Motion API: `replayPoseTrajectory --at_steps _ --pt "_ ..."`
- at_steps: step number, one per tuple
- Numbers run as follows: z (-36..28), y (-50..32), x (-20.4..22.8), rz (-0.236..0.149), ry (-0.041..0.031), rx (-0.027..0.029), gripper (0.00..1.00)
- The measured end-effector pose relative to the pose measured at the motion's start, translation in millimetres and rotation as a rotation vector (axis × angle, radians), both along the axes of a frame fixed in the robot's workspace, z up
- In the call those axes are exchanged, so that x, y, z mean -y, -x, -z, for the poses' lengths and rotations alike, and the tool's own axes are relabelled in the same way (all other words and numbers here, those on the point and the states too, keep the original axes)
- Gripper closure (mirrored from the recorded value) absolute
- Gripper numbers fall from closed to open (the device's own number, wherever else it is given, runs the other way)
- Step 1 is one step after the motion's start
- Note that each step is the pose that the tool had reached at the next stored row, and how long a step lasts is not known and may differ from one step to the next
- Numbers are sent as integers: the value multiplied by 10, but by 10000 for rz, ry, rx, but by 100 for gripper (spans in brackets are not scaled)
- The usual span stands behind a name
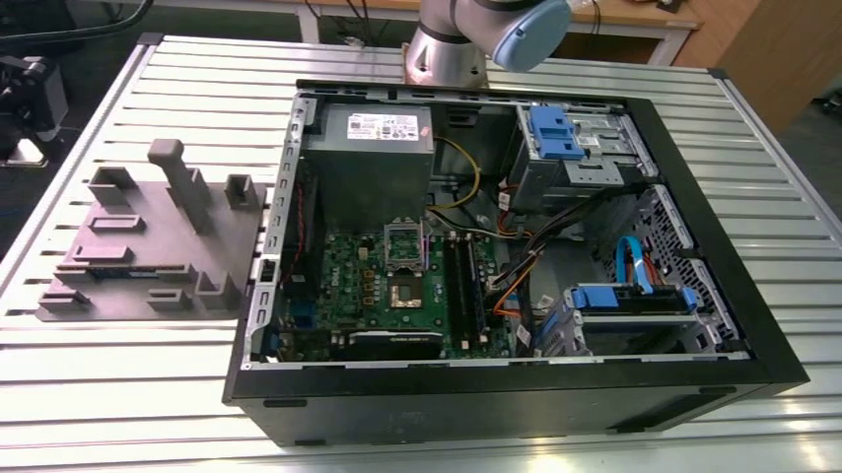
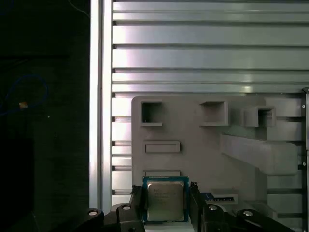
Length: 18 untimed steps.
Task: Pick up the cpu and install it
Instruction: 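Pick up the cpu and move it towards the insertion slot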
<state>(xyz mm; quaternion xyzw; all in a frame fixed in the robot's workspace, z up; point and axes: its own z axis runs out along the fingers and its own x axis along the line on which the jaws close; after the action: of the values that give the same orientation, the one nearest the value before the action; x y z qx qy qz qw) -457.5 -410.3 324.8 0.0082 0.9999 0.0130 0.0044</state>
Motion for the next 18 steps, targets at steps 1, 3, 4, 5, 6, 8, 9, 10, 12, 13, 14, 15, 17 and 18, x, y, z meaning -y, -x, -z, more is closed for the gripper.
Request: replayPoseTrajectory --at_steps 1,3,4,5,6,8,9,10,12,13,14,15,17,18 --pt "-2 0 0 0 0 0 53" --pt "-93 0 0 0 1 -1 53" --pt "-96 0 0 0 1 -2 53" --pt "-98 0 0 0 1 -1 53" --pt "-100 0 0 0 1 -1 53" --pt "-104 0 0 0 0 0 53" --pt "-107 0 0 0 1 -1 53" --pt "-165 0 0 0 0 0 53" --pt "-170 0 0 0 0 -1 53" --pt "-172 0 0 -1 1 -1 53" --pt "-174 0 0 0 0 0 53" --pt "-176 0 0 0 1 -1 53" --pt "-181 0 0 0 1 -1 53" --pt "-183 0 0 0 0 0 53"
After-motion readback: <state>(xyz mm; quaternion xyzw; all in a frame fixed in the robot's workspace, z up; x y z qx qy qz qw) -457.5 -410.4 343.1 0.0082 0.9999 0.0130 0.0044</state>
